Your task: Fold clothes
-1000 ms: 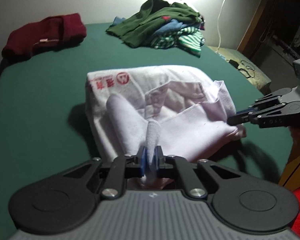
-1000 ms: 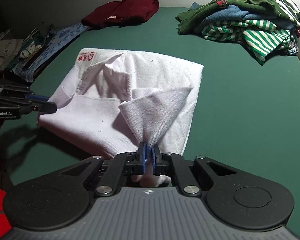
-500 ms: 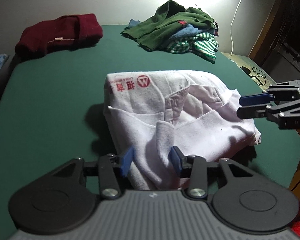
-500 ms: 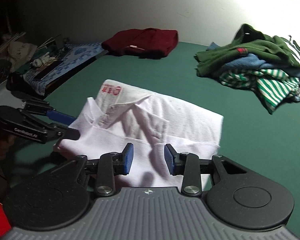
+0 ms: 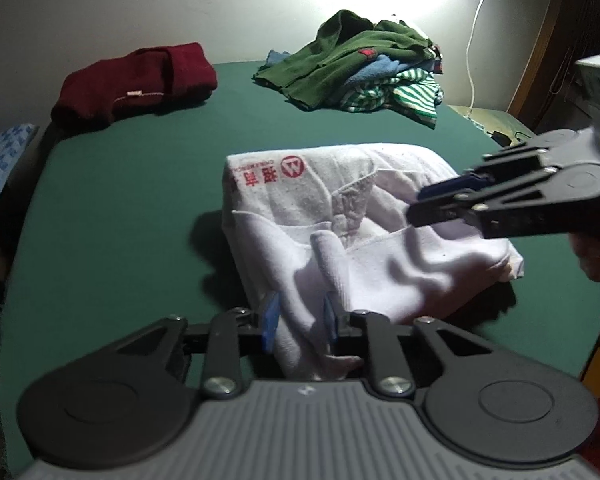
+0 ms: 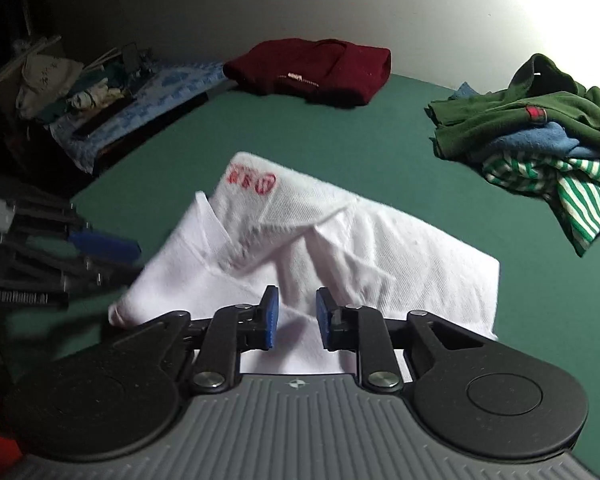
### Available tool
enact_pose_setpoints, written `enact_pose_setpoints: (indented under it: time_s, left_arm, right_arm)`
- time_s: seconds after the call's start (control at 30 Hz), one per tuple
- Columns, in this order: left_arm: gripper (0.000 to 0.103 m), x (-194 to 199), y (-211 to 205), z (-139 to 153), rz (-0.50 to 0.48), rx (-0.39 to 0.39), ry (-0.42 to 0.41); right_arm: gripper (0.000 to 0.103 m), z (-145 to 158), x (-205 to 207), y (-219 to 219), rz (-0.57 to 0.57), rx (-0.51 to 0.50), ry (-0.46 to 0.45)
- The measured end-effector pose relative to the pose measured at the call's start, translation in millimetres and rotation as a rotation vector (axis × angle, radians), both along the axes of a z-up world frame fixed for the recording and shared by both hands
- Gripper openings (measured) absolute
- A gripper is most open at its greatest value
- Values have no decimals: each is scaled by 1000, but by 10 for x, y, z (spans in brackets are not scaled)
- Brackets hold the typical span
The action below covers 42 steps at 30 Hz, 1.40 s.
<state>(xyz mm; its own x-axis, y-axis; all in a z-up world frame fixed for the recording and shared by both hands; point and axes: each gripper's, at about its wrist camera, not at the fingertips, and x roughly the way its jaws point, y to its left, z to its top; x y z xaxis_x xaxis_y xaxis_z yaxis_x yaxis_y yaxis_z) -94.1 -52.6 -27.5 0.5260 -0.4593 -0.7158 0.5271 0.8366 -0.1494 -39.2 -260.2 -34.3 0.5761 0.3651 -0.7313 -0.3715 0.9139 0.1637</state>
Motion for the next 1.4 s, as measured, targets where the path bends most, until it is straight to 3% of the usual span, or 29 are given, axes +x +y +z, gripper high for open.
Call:
enact_pose_setpoints:
  time_s: [0.13,0.2,0.27,0.4,0.47,0.63,0.73,0.83,0.97,1.1,1.23,1.3,1.4]
  left_arm:
    - [46,-52,-32,52,-15,-37,3]
    - [46,-77,-61,56,-21,-29,1]
    - [36,-95,-85,51,-26,-22,-2]
    - [30,-90,-141,-17,-35,3,3]
    - [18,-50,-170,-103,-36,31,13]
    - [17,-40,-79,-137,-23,34,21]
    - [17,-84,-41,-83,-11,21,10]
    - [17,-94,-63,-113,-1,36,11]
    - [17,-123,-57,-116,20,44,2]
    - [17,-153,-52,-156,33,55,7]
    - [18,-162,-106,-193,36,81,-8]
    - [18,-154,-118,-199,39,87,-14]
    - [17,-146,-89,-184,43,78,-13]
  right_arm:
    - [30,-29,154,86,-23,29,41]
    - [26,-91,221,95,-62,58,74]
    - [5,-47,165,54,-76,81,71]
    - [5,115,-11,-19,-67,51,7]
    - [2,162,-81,-45,-60,4,-27]
    - [2,-18,-11,-159,-97,-39,15]
    - [8,192,-155,-125,5,23,-101]
    - [9,275,-145,47,124,37,-148]
    - [9,86,66,330,249,-60,-147]
    - [17,-111,264,424,282,-115,-54]
    - [17,-107,239,398,322,-125,-36]
    - [0,-82,209,382,338,-134,-44]
    - [0,18,118,326,340,-117,-89]
